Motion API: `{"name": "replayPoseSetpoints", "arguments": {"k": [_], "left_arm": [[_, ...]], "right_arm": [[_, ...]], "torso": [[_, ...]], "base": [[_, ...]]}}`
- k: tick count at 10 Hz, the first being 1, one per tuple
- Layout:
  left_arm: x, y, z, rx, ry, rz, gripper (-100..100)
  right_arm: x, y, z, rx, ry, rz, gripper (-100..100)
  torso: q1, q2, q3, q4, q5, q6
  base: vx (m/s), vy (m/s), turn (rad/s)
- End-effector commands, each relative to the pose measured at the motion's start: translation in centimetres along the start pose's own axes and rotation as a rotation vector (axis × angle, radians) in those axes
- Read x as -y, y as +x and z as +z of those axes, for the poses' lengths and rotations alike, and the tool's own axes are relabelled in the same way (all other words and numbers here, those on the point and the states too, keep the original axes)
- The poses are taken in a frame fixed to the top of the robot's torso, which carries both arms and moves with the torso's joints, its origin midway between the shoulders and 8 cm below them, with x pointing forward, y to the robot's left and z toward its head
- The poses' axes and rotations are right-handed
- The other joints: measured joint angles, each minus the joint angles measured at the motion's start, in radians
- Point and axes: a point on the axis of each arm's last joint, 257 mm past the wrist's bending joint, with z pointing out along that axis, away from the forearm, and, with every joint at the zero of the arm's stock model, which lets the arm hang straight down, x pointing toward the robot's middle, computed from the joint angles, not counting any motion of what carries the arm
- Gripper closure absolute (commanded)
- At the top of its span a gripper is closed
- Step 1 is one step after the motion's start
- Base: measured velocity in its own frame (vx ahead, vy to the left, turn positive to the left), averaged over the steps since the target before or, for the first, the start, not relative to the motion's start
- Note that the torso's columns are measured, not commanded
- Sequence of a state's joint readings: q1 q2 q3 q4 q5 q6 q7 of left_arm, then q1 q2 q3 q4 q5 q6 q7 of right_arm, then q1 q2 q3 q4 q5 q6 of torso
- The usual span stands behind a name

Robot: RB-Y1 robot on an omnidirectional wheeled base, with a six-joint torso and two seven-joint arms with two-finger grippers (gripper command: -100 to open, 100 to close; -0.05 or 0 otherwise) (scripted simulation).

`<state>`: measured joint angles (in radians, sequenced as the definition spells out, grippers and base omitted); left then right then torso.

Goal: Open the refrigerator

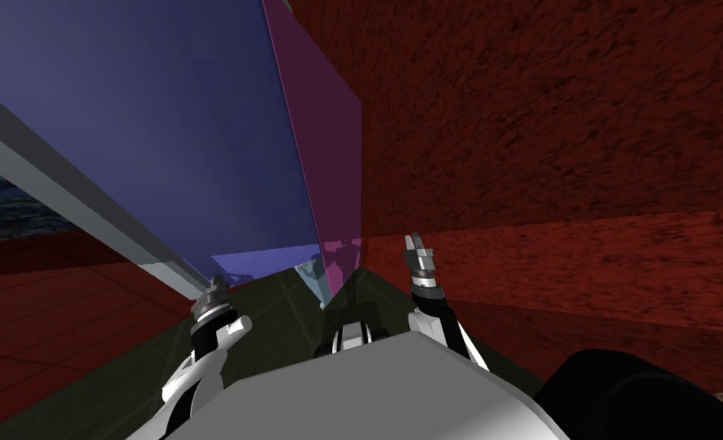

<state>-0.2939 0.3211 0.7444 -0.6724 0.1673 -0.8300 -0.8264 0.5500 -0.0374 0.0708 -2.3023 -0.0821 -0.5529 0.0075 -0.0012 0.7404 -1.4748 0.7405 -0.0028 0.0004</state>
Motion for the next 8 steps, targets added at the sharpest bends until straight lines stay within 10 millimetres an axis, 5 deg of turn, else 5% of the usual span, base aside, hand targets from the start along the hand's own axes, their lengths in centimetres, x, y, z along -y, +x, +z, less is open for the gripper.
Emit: {"name": "replayPoseSetpoints", "arguments": {"k": [1, 2, 3, 5, 7, 8], "left_arm": [[0.8, 1.4, -0.8, -0.054, 0.027, -0.014, -100], [1.3, 1.0, -0.5, -0.045, 0.038, -0.015, -100], [1.2, 3.0, -2.0, -0.114, 0.042, -0.026, -100], [3.1, 1.7, -0.9, -0.079, 0.084, -0.032, -100], [4.4, 4.4, -3.2, -0.184, 0.112, -0.043, -100], [6.4, 3.2, -2.3, -0.157, 0.155, -0.065, -100]], "right_arm": [[0.0, 0.0, 0.0, 0.0, 0.0, 0.0, 0], [0.0, 0.0, 0.0, 0.0, 0.0, 0.0, 0], [0.0, 0.0, 0.0, 0.0, 0.0, -0.001, 0], [0.0, 0.0, 0.0, 0.0, 0.0, -0.001, 0], [0.0, 0.0, 0.0, 0.0, 0.0, -0.001, 0], [0.0, 0.0, 0.0, 0.0, 0.0, -0.001, 0]], "torso": [[0.006, -0.005, -0.002, -0.002, 0.003, -0.001], [0.012, -0.009, -0.005, -0.002, 0.003, 0.0], [0.009, -0.006, -0.004, -0.001, 0.002, 0.001], [0.004, -0.002, -0.001, -0.002, 0.002, -0.004], [0.001, 0.002, 0.002, -0.001, 0.002, -0.007], [0.002, 0.0, 0.0, -0.002, 0.003, -0.008]], "base": [[0.1, 0.004, 0.195], [0.059, 0.028, 0.021], [0.112, 0.044, 0.295], [0.079, 0.006, 0.081], [0.14, -0.014, 0.358], [0.145, -0.033, 0.248]]}}
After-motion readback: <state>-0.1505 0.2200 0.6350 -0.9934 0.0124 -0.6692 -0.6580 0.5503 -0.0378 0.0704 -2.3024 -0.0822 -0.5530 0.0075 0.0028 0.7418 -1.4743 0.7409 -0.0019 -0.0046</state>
